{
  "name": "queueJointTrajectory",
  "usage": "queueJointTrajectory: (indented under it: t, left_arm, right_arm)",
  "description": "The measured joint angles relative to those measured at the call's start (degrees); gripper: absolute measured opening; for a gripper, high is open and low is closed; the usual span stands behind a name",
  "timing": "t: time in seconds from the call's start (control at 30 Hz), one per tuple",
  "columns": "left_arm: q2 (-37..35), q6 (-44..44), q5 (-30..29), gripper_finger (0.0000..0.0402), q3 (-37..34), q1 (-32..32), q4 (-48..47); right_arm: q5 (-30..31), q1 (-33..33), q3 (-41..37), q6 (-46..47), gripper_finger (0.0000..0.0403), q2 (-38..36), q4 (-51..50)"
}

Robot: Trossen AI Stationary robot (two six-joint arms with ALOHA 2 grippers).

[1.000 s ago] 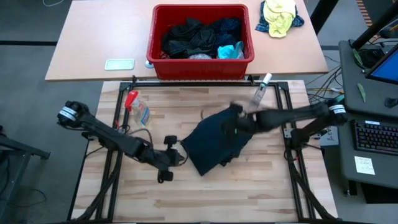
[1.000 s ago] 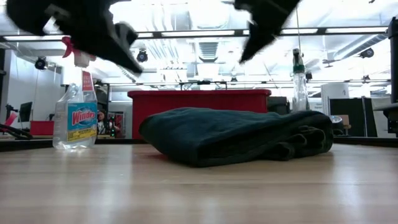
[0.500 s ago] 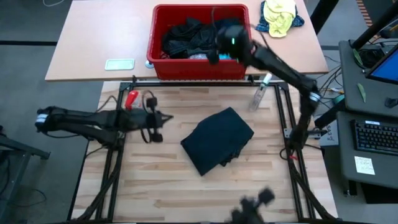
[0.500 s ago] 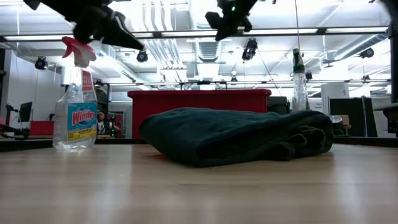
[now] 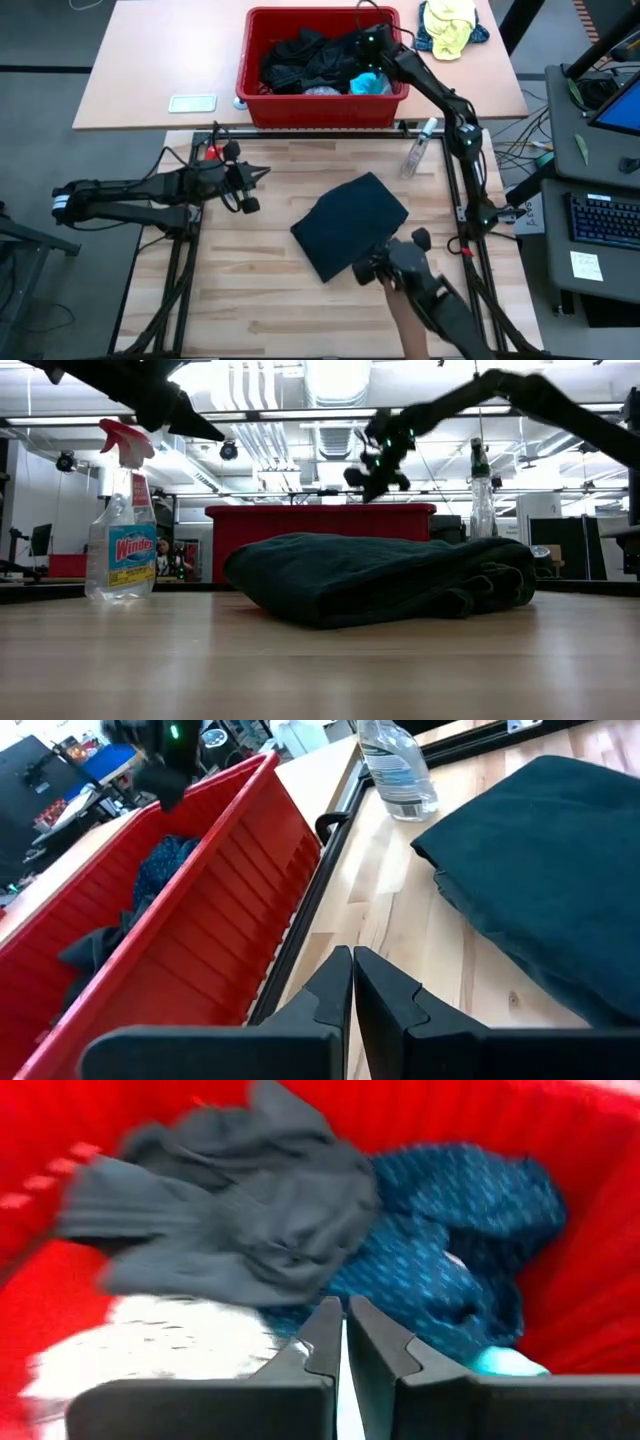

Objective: Fold Laundry from Bin
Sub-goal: Fold the light blue shorts

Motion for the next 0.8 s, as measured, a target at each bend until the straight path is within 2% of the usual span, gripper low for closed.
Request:
queueJointTrajectory:
  t: [0.2,0.43,0.63,0.8]
  left_arm:
    - [0.1,1.6,0.0,0.0000,0.0,0.2,1.2]
    - [0.1,2.0,0.0,0.0000,0.0,0.4,1.5]
    - [0.1,2.0,0.0,0.0000,0.0,0.5,1.5]
    - [0.1,2.0,0.0,0.0000,0.0,0.5,1.5]
  right_arm:
    - [-0.7,-0.5,1.3,-0.1,0.0027,7.0,1.6]
    - [-0.9,-0.5,4.8,-0.6,0.0108,12.8,2.5]
    - [-6.4,-1.0,4.9,1.7,0.0180,14.9,0.2]
    - [-13.6,-1.9,5.1,1.7,0.0208,16.4,-3.8]
